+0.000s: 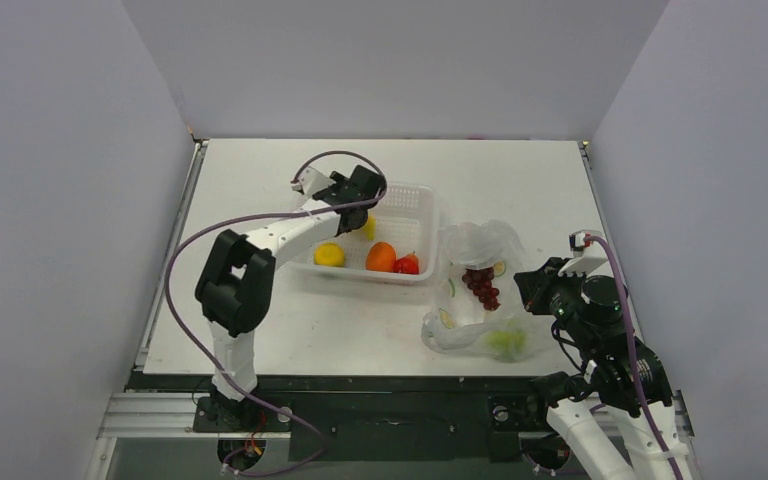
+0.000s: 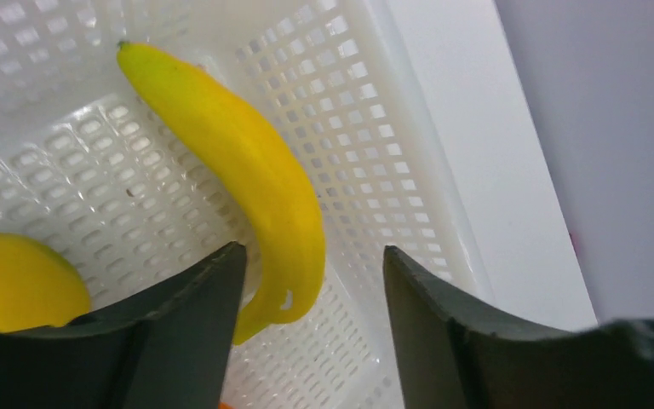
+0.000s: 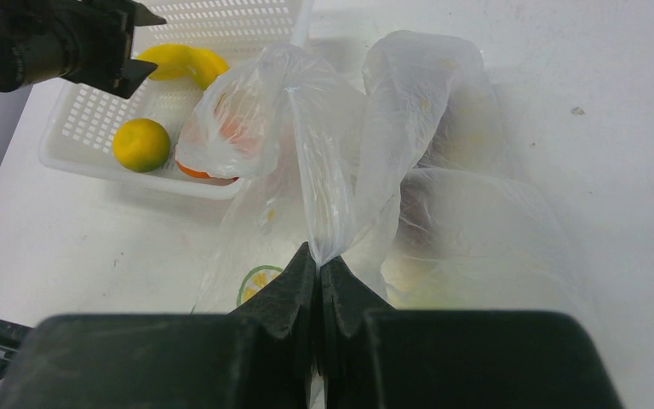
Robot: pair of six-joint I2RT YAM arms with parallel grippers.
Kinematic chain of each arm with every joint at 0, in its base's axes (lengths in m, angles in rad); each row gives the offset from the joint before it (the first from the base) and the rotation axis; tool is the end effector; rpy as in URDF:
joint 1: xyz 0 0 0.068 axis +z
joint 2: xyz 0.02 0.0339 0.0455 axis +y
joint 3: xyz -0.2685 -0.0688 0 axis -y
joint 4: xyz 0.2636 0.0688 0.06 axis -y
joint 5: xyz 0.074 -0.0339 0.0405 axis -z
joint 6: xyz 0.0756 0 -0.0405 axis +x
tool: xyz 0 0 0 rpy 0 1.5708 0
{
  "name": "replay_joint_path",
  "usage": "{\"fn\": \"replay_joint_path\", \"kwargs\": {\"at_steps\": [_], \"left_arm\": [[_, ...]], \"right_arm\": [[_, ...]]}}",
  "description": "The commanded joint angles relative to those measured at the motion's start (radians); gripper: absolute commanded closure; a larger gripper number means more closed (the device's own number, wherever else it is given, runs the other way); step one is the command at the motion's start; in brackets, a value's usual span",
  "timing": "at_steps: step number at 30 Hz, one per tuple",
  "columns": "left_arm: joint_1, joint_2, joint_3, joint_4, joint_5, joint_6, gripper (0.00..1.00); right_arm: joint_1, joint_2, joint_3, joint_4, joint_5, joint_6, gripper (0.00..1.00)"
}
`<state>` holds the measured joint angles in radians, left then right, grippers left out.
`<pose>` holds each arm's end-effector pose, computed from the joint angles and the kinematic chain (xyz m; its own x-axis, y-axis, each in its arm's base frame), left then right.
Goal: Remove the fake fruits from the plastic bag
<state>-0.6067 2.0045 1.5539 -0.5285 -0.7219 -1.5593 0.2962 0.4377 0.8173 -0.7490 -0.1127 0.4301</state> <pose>0.4139 -0.2265 0.1878 -0.1330 -0.8213 -0.5548 -0.6804 0.4827 -0.5514 0.1300 0.0486 0.3269 -0.4766 0.2877 -0.8307 -0.2108 0.8799 0.4257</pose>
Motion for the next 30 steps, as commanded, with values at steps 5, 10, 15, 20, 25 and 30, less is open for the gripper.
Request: {"fn": "replay_joint_path", "kwargs": {"at_steps": [5,10,15,20,25,30], "left_arm": [[0.007,-0.457,-0.395,0.463,0.124,0.382,0.05],[0.043,-0.681,-0.636,0.721,0.489,0.548,0.03],[0.115,-0.789,-0.874,1.061,0.89,0.486,0.04],[0.088,-0.786,-0.871,1.152,1.125,0.503,0.11],[-0.067,-0.752,-0.795,1.194,1.21,0.569,0.2],[-0.238,-0.722,-0.631,0.967,1.191,0.777,0.29]], "right_arm": [[0.006,0.005,0.001,0.043,-0.004,-0.008,1.0],[0.005,0.031,0.02,0.05,-0.007,-0.008,1.0],[0.006,0.092,0.084,0.084,-0.014,-0.017,1.0],[0.005,0.18,0.179,0.111,-0.031,-0.032,1.0],[0.006,0.247,0.268,0.126,-0.054,-0.035,1.0],[0.006,0.264,0.29,0.129,-0.074,-0.025,1.0]]}}
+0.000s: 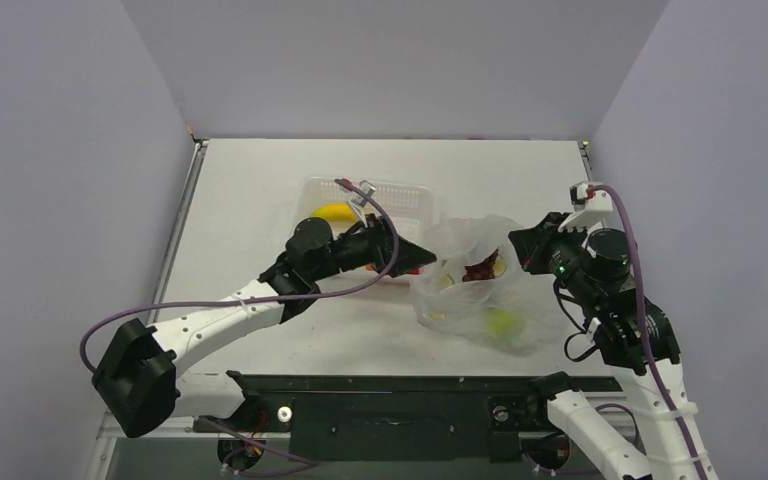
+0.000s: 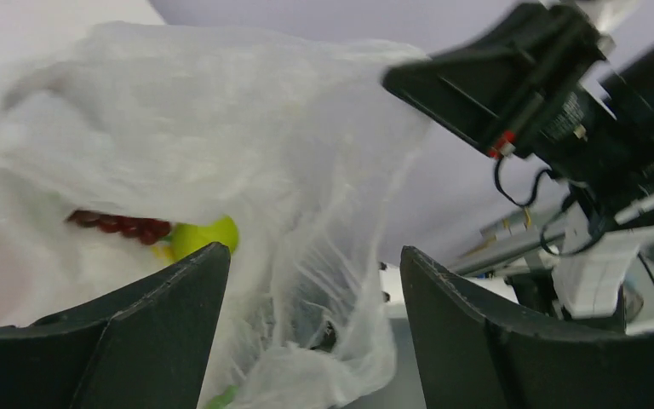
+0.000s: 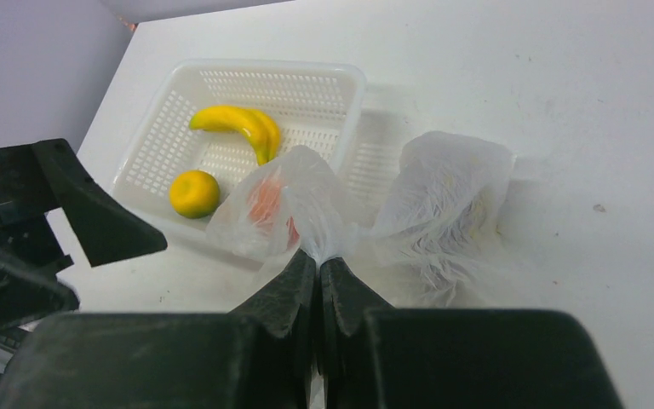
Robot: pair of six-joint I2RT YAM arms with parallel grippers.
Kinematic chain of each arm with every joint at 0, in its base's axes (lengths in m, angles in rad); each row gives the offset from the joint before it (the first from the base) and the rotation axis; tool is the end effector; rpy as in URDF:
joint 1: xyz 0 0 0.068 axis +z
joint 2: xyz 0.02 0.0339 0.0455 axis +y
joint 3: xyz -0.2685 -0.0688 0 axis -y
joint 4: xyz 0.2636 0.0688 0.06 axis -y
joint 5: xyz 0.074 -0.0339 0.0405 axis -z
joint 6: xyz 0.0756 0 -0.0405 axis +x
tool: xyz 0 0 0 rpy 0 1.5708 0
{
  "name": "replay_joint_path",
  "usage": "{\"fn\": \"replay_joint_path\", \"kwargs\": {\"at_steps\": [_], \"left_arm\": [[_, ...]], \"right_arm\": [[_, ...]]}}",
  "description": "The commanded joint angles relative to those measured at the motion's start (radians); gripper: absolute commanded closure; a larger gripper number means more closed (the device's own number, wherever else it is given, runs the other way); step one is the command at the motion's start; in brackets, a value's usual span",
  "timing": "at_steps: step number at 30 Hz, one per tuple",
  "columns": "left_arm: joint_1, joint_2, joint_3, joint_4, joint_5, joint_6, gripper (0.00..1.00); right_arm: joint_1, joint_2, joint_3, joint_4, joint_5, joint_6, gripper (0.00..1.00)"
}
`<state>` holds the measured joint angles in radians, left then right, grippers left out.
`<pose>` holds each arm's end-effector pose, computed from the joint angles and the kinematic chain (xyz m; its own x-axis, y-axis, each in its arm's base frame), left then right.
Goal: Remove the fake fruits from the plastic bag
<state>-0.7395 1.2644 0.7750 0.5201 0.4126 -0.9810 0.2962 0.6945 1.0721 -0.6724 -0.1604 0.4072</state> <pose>0.2330 -0.2536 0.3029 -0.7465 -0.3495 -0.5662 0.5269 0.2090 -0.8238 0.1675 0.0637 0.3951 -0.4272 0.2784 -0.8602 -0.2887 0.8596 0.4216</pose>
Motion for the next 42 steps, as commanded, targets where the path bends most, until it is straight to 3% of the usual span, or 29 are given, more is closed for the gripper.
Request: {"fn": "replay_joint_path", "kwargs": {"at_steps": [1,4,14,26,34,42], "left_arm": [[-0.137,0.032,0.18,-0.12,0.028,0.223,0.32],[-0.183,0.073,0.218,-0.251,-0.038,0.284,0.42],[-0.286,0.368,0.442,-0.367,-0.057,0.332,0.65],[-0.39,0.565,0.515,-0.314,-0.132,0.307,0.66],[-0.385,0.69,0.547,-0.261,-0.149,0.273,0.66],[-0.321,0.672,0.521,-0.199,-0.105,0.221,0.65]], "right_arm": [[0.006,0.004,0.033,0.052,-0.025,-0.001,1.0],[0.006,-0.013,0.022,0.053,-0.024,0.005,1.0],[0.006,-0.043,0.001,0.058,-0.03,0.019,1.0],[0.006,-0.067,-0.013,0.057,-0.034,0.024,1.0],[0.006,-0.111,-0.093,0.144,0.019,0.068,1.0],[0.005,-0.025,-0.108,0.328,-0.033,0.228,1.0]]}}
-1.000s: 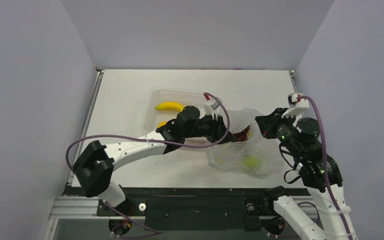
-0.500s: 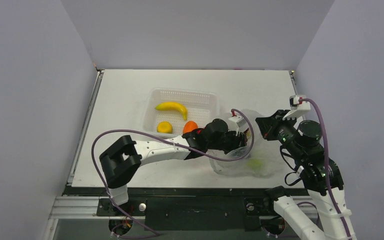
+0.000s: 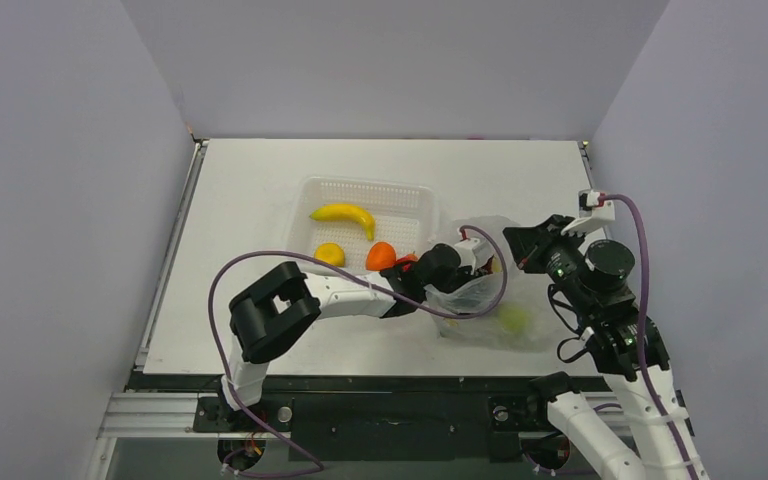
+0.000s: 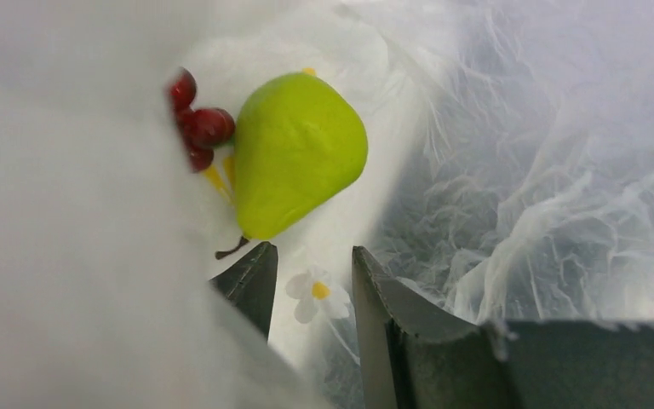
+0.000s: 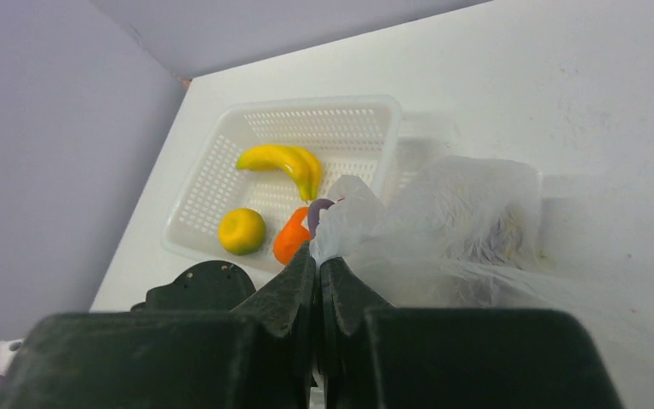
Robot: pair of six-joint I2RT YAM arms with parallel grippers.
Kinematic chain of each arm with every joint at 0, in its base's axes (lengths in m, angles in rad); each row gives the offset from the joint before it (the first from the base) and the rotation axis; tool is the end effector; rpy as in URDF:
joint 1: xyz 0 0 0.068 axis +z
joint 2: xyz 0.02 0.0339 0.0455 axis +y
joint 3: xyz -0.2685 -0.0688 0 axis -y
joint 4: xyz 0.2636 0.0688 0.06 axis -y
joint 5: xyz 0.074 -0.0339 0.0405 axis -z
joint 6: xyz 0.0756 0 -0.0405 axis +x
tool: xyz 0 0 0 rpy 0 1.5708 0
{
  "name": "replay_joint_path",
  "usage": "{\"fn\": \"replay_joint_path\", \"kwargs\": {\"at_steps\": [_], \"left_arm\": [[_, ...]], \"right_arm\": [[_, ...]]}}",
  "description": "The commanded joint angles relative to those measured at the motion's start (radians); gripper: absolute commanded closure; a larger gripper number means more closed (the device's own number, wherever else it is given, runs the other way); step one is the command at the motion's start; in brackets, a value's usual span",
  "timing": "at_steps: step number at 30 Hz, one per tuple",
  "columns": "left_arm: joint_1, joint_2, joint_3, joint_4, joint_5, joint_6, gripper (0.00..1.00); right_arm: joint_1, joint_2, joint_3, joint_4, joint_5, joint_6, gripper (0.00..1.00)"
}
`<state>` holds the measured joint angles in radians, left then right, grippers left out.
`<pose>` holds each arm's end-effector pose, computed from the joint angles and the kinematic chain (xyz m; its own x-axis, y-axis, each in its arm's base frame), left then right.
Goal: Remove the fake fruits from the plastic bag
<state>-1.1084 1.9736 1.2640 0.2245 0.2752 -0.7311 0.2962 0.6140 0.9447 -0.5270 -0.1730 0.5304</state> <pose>0.2020 -0.4514 0.1659 -0.8015 0.1677 -0.5739 0.5821 0.4381 -0.6850 0.1645 0.0638 0.3816 -0.3881 0.4026 -0.8291 -0.2929 0.7990 0.5251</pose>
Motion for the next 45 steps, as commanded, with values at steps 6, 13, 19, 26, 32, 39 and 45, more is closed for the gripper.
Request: {"fn": "replay_joint_path", "kwargs": {"at_steps": [6,13,19,26,32,39,45], "left_arm": [[0.135,-0.073,0.063,0.055,0.089,-0.028,0.63],[0.163,-0.077,0.097,0.018,0.121,0.001,0.61],[0.125,-0.016,0.072,0.022,0.149,0.009,0.53],[0.038,0.003,0.073,-0.082,0.099,0.137,0.39],[-0.012,-0.007,0.05,-0.142,0.014,0.186,0.33],[-0.035,0.07,0.122,-0.139,-0.103,0.104,0.31],[-0.053,0.091,0.102,-0.029,-0.207,-0.007,0.29]], "right_arm": [[0.004,0.136,0.091,0.319,-0.049,0.23,1.0],[0.003,0.086,0.07,0.314,-0.005,0.243,1.0],[0.001,-0.017,-0.069,0.242,0.013,0.234,1.0],[-0.002,-0.06,-0.062,0.145,0.028,0.188,1.0],[-0.001,-0.067,-0.048,0.111,0.022,0.167,1.0],[-0.001,-0.093,-0.063,0.084,0.018,0.171,1.0],[0.001,-0.122,-0.072,0.063,0.009,0.191,1.0]]}}
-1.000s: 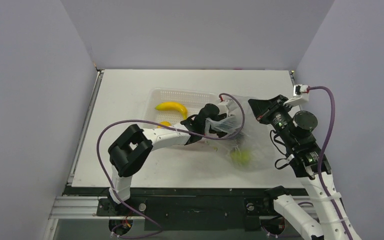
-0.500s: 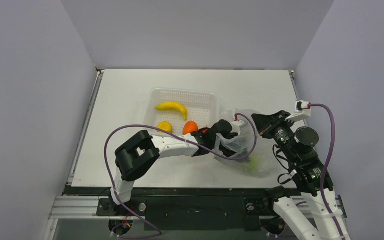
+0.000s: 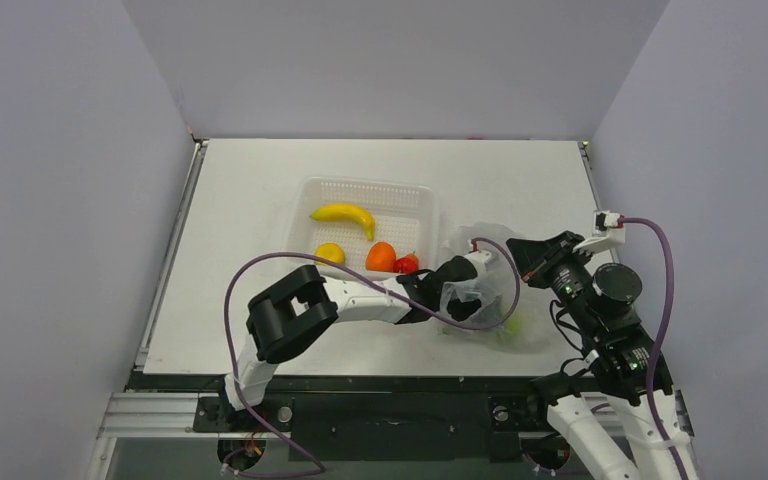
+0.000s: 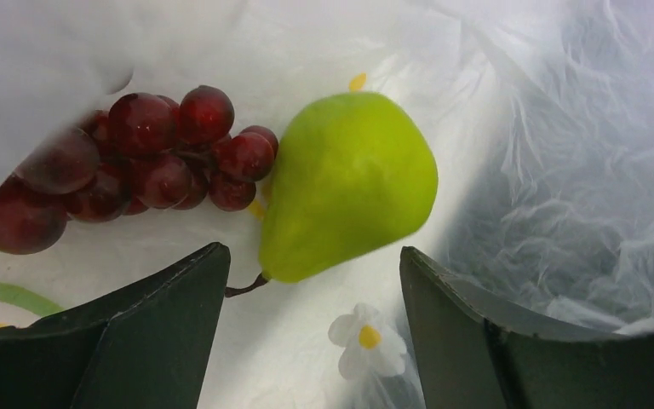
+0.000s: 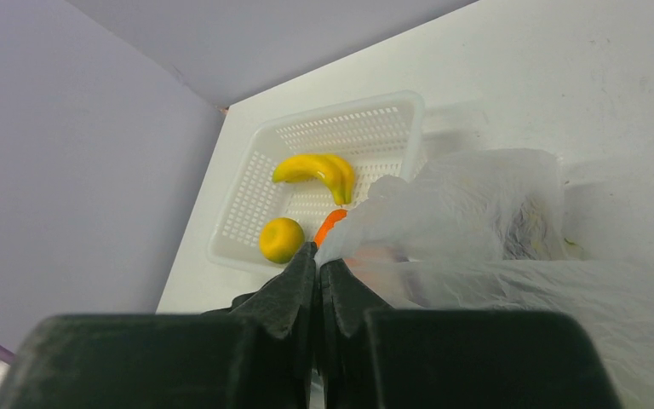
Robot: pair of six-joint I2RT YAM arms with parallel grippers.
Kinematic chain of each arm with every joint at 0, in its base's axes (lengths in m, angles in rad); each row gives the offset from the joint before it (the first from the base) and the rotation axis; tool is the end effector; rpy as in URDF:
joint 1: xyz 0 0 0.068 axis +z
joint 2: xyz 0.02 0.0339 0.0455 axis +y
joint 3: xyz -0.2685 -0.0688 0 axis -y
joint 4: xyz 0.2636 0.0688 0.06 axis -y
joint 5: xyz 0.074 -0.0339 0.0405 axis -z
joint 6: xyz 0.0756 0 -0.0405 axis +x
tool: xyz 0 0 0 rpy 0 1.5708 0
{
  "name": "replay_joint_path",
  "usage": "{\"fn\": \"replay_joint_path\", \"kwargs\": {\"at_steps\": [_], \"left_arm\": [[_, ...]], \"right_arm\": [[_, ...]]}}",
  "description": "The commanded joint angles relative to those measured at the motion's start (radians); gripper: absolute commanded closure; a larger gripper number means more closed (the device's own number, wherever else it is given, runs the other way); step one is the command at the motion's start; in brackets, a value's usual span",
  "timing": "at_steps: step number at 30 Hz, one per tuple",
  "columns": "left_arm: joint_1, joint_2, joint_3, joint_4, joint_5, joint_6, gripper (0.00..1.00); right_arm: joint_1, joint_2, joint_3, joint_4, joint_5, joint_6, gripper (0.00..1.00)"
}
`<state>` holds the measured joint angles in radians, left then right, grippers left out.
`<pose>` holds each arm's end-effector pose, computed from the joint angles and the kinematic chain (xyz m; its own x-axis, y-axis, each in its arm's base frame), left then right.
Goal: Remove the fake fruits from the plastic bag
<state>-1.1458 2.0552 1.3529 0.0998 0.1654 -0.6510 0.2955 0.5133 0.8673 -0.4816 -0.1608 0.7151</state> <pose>0.1979 -0.4674 0.1424 -0.7643 0.2391 -0.5989 0.6177 0.5381 -0.5735 0.1495 0.0582 0.3741 -0.3800 0.5609 -0.7355 -0.2519 0.7024 0.6657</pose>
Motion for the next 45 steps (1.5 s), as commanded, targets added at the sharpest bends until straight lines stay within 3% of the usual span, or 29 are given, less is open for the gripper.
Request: {"fn": "replay_joint_path", "kwargs": {"at_steps": [1,6,13,24,28,33,41,45], "left_arm": [[-0.02,0.007,0.007,0.13,-0.111,-0.106,0.28],[-0.042,0.028,-0.024,0.225,-0.227,-0.14,0.25],[-0.085,0.116,0.062,0.104,-0.339,-0.134,0.24],[-0.086,0.185,0.115,0.047,-0.314,-0.09,0.33],[-0.086,0.159,0.102,0.054,-0.293,-0.059,0.43],[-0.087,0.071,0.087,0.026,-0.262,-0.026,0.64],[-0.079,-0.141,-0.014,-0.013,-0.238,0.029,0.76],[-0.047,-0.234,-0.087,0.046,-0.114,-0.006,0.82]], "right_arm": [[0.0,-0.025,-0.001,0.018,-0.006,0.009,1.0],[0.0,-0.034,-0.025,0.016,-0.011,0.016,1.0],[0.002,-0.046,-0.034,0.008,-0.009,0.013,1.0],[0.001,-0.054,-0.039,-0.008,0.003,-0.002,1.0],[0.001,-0.057,-0.044,-0.014,0.007,-0.009,1.0],[0.002,-0.061,-0.058,-0.021,0.015,-0.025,1.0],[0.001,-0.081,-0.07,-0.076,0.072,-0.103,1.0],[0.001,-0.094,-0.048,-0.107,0.11,-0.156,1.0]]}}
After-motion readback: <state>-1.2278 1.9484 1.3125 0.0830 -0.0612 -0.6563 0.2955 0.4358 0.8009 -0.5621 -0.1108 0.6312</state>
